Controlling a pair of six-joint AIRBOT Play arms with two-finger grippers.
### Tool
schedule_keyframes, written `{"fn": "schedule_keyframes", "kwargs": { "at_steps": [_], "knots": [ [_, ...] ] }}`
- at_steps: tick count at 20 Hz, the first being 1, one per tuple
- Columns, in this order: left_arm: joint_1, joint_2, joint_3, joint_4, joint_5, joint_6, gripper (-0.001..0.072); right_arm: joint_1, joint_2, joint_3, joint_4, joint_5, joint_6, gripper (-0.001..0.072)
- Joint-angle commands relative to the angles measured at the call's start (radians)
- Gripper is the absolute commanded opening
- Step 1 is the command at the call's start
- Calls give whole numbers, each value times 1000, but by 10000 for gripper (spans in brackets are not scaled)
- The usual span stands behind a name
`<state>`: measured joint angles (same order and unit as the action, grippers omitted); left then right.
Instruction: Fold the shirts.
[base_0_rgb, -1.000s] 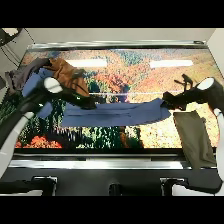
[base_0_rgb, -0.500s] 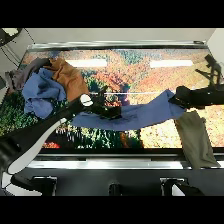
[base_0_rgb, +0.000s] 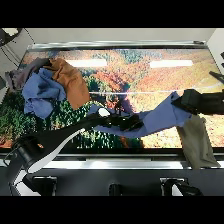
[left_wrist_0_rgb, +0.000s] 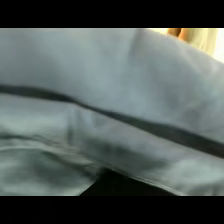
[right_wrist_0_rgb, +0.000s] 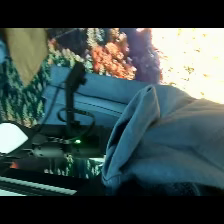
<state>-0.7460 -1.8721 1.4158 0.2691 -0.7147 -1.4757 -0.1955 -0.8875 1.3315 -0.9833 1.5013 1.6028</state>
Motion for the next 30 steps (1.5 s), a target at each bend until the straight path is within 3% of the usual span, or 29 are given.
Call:
{"fn": "schedule_keyframes", "kwargs": {
  "at_steps": [1, 3, 4, 8, 11, 15, 19, 20, 21, 22, 26, 30],
  "knots": [
    [-1, -25, 43, -53, 3, 32, 21, 0, 6, 1, 85, -49, 10, 38],
    [48, -4, 74, -8, -66, 108, 18, 0, -14, 1, 116, -69, 18, 38],
    [80, 33, 74, 98, -83, 85, 17, 5, -34, 1, 142, -71, 18, 38],
    [232, 261, 74, 814, -248, -208, 19, 208, -143, 1, 146, -209, 29, 38],
    [356, 451, 74, 1139, -383, -257, 20, 433, -282, 1, 200, -419, 43, 38],
    [484, 661, 73, 1187, -438, -258, 20, 640, -529, 1, 358, -668, 27, 39],
    [490, 816, 73, 1183, -443, -283, 21, 728, -739, 1, 494, -817, 24, 49],
    [485, 841, 73, 1182, -446, -283, 21, 736, -774, 1, 528, -837, 24, 215],
    [480, 863, 73, 1182, -450, -283, 21, 736, -802, 1, 563, -840, 24, 562],
    [477, 876, 73, 1182, -451, -283, 21, 729, -812, 1, 570, -838, 23, 704],
    [478, 884, 67, 1192, -464, -275, 21, 601, -745, 1, 466, -692, -47, 681],
    [478, 883, 34, 1217, -463, -276, 21, 349, -628, -1, -19, -346, 95, 681]
  ]
}}
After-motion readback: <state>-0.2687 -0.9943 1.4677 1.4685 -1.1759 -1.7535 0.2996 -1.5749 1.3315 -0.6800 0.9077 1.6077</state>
